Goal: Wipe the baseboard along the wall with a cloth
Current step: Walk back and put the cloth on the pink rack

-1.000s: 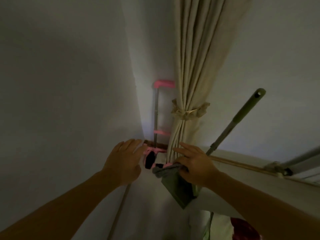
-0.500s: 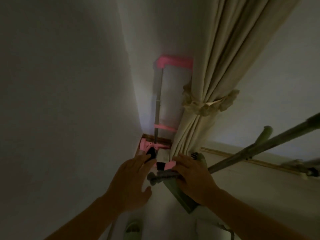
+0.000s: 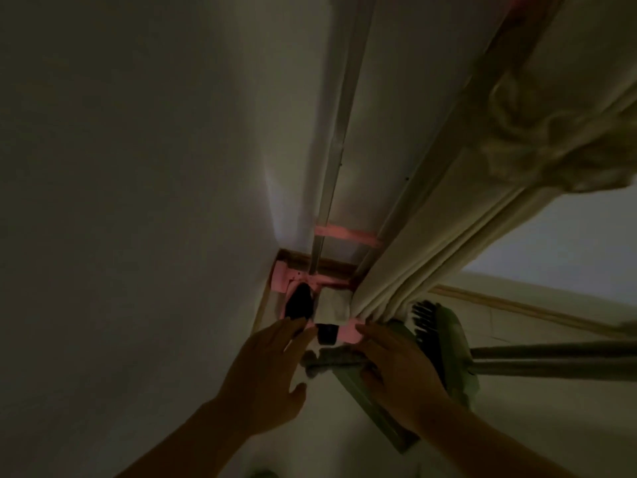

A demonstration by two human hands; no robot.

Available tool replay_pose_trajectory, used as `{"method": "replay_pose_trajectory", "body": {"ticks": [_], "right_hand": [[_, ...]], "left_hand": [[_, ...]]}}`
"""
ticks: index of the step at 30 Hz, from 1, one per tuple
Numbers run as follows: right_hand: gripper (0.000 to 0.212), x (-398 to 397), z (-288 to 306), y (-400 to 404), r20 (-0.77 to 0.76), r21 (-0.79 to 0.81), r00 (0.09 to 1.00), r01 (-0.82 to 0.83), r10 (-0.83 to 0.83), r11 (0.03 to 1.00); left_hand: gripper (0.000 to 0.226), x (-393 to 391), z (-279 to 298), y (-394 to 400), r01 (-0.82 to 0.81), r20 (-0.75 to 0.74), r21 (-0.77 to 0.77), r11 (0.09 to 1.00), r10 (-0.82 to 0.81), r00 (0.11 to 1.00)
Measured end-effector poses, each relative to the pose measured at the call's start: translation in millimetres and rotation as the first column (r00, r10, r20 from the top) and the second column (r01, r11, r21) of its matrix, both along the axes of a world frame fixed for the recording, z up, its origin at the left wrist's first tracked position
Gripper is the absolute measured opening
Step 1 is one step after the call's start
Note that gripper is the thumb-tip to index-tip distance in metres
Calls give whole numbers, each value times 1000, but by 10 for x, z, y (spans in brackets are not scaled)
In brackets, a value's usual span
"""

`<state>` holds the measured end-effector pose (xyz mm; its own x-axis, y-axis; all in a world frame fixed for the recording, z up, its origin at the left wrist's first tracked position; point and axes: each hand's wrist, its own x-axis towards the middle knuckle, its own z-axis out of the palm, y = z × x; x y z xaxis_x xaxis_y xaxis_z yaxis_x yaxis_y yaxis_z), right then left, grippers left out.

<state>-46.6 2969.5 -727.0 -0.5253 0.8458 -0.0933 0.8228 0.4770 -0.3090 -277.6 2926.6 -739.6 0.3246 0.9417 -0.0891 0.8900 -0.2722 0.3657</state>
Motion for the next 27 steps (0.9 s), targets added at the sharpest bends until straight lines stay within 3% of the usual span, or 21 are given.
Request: {"method": "replay_pose_trajectory", "body": {"ticks": [14, 27], "right_hand": [[32, -273, -1612, 501, -22, -164, 997, 67, -71, 984], [28, -508, -2605, 931, -51, 8, 997, 56, -55, 998]], "left_hand": [[89, -60, -1553, 617, 11, 12, 28, 1000, -11, 1000], [97, -279, -2455, 910, 1, -43, 103, 995, 3, 999]]}}
